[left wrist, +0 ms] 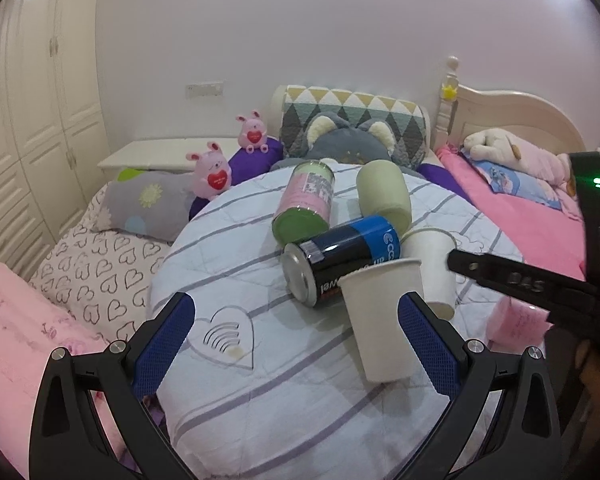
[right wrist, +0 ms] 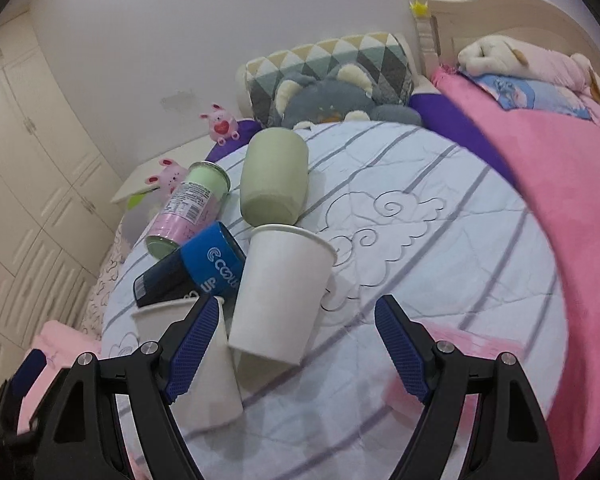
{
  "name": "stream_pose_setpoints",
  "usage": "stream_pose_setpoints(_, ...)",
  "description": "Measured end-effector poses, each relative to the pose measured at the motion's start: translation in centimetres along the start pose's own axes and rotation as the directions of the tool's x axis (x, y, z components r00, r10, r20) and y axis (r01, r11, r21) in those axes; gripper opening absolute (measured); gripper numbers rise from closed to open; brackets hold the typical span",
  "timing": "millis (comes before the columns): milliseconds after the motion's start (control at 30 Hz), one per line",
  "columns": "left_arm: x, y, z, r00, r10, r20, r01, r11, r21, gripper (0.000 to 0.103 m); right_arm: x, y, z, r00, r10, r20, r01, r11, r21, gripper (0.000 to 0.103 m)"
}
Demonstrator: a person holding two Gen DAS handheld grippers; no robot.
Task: Flip cup upright
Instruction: 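Move the right gripper down onto the lying white paper cup, then close the right gripper on the white paper cup and lift it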
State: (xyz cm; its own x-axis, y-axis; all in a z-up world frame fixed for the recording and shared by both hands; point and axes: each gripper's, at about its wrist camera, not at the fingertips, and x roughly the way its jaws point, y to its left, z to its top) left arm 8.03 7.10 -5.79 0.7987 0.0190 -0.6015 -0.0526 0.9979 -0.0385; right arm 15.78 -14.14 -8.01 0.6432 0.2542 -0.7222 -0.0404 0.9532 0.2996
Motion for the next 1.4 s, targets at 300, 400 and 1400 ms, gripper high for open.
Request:
stream_pose_setpoints(300,2.8,-0.8,0.8,1.0,-0.017,-0.024,0.017,1.0,0.014,0.103,3.7,0.4,1.1,0.997,-0.001,-0.075,0.002,1.0,0.015,0.082)
stream_pose_setpoints(400,3.4,-0.9,1.0,0.999,-0.019,-0.032,0.019,1.0,0.015,0.103,4.5,0.1,1.7,0.994,0.011,-0.112,-0.009,1.0,0.017,0.082)
stream_pose_setpoints(1400,3.4,-10.5,4.3,0.993,-0.111,-0.039,0.115,0.983,0.143,0.103,3.0,-5.0,8.0,0.988,0.01,-0.156,-0.023,0.996,-0.082,0.072)
